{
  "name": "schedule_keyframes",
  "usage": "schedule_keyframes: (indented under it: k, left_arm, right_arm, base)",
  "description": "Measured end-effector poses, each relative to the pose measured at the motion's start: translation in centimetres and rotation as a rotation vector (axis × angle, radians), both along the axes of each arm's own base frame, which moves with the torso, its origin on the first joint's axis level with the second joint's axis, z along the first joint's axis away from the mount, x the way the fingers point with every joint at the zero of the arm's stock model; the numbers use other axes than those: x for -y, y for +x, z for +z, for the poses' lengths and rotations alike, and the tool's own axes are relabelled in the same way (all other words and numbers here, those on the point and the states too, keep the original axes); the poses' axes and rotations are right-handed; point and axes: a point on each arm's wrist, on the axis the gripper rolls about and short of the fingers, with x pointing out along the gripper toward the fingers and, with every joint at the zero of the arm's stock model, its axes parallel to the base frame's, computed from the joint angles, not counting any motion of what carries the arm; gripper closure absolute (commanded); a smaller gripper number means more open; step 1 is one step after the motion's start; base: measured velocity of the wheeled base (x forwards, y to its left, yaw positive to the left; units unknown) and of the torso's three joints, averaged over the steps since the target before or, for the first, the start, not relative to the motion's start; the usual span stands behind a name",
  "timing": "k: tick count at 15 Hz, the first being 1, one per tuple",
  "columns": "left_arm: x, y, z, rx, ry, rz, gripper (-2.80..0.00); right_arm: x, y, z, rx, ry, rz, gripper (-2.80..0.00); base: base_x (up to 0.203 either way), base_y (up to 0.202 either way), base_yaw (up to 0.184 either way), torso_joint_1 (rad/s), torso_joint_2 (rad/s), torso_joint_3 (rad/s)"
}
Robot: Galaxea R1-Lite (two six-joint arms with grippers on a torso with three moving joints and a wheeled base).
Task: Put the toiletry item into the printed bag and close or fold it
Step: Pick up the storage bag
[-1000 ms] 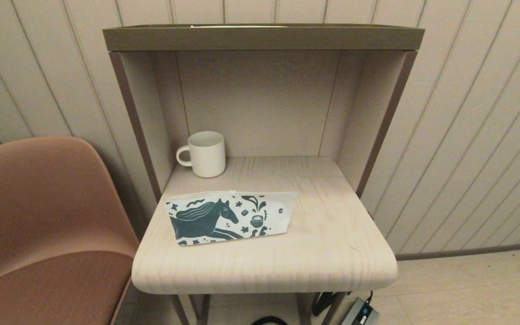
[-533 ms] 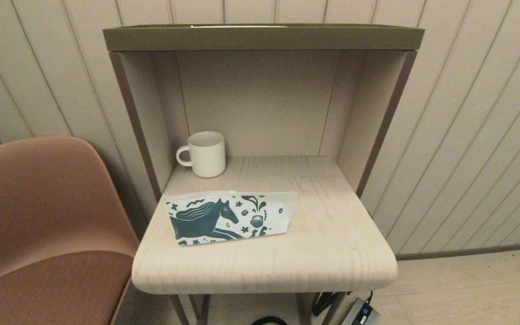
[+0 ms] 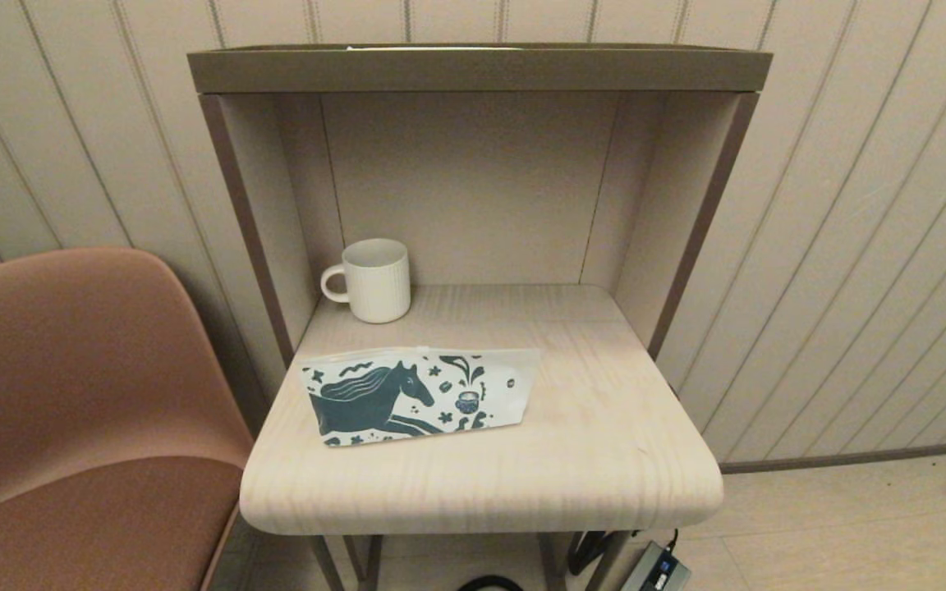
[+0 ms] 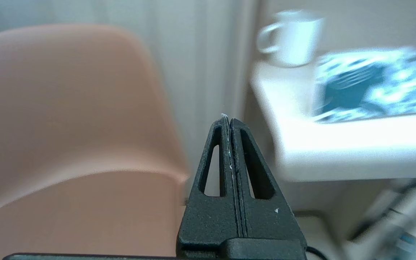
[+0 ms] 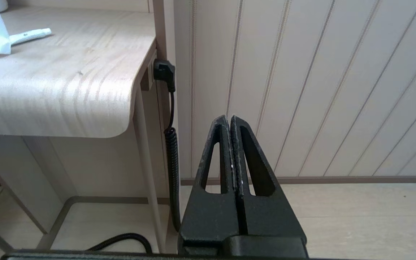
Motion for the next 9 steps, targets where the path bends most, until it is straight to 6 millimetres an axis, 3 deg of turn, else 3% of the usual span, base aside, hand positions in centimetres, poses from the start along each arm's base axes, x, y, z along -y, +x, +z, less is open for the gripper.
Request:
schedule_keyframes:
  k: [4,8,9]
  left_arm:
    - [0.5,3.4,4.7,-0.083,-0.017,-0.240,0.00]
    - [1.4,7.9,6.6,-0.225,-0.063,-0.603,0.00]
    - [1.6,9.0,6.8,-0.242,-0.059,-0.681,-2.80]
  right_arm:
    - [0.0,0.0,0.0,0.003,0.002,0.001,0.00]
    - [0.0,0.0,0.0,0.004,0.002,0.001,0.00]
    - [0.0,0.0,0.0,0.004,0.002,0.001,0.00]
  base:
    - [0.000,0.000,0.000,0.000,0.00,0.000]
    - [0.000,0.000,0.000,0.000,0.00,0.000]
    - [0.000,0.000,0.000,0.000,0.00,0.000]
